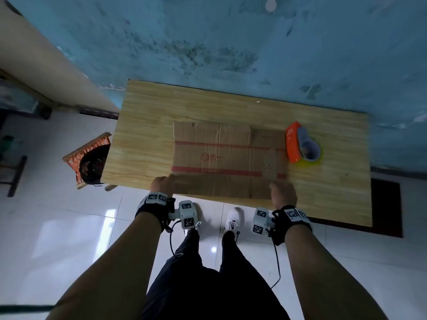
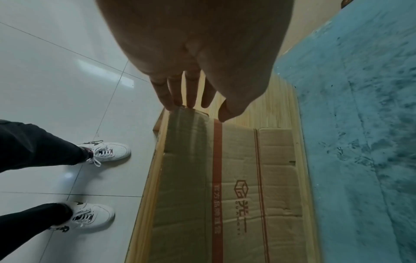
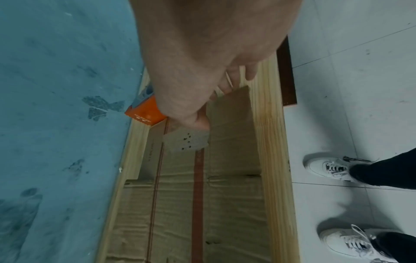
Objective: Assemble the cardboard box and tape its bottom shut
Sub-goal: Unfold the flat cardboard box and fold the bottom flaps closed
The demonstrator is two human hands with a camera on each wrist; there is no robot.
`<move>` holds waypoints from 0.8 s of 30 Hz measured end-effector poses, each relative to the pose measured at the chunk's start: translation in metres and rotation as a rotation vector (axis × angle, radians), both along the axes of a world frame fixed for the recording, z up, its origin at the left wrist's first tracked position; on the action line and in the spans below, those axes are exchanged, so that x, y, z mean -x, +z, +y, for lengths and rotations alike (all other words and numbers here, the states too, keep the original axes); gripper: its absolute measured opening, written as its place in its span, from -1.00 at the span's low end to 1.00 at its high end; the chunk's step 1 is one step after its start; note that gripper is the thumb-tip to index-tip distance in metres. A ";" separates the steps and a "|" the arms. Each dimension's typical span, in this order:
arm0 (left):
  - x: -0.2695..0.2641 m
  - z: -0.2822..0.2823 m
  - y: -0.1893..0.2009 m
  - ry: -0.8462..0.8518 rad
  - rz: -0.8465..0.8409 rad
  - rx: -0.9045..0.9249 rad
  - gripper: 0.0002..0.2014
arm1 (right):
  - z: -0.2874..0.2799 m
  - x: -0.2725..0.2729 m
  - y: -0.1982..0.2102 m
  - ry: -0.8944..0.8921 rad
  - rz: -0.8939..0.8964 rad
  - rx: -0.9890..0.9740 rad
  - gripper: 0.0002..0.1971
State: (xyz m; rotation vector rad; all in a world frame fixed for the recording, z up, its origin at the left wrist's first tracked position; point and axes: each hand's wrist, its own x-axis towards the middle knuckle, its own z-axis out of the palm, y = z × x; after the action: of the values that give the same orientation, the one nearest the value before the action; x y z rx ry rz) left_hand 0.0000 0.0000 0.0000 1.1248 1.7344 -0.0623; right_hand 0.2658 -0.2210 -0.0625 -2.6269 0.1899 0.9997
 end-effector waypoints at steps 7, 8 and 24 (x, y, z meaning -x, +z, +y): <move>0.010 -0.002 0.006 0.087 -0.003 -0.045 -0.79 | 0.008 0.008 0.023 -0.126 0.003 -0.013 -0.38; 0.012 -0.001 0.009 0.097 0.015 -0.055 -0.75 | 0.010 0.007 0.027 -0.125 -0.023 -0.006 -0.36; -0.002 0.039 0.076 0.402 -0.149 -0.360 -0.55 | 0.064 -0.013 0.142 -0.157 -0.404 -0.509 -0.75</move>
State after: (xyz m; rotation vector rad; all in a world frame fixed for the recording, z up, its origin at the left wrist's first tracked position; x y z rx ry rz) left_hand 0.0020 0.0388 0.0764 0.9790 1.8468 0.5866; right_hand 0.2792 -0.1566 0.0798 -2.2364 0.0363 0.3819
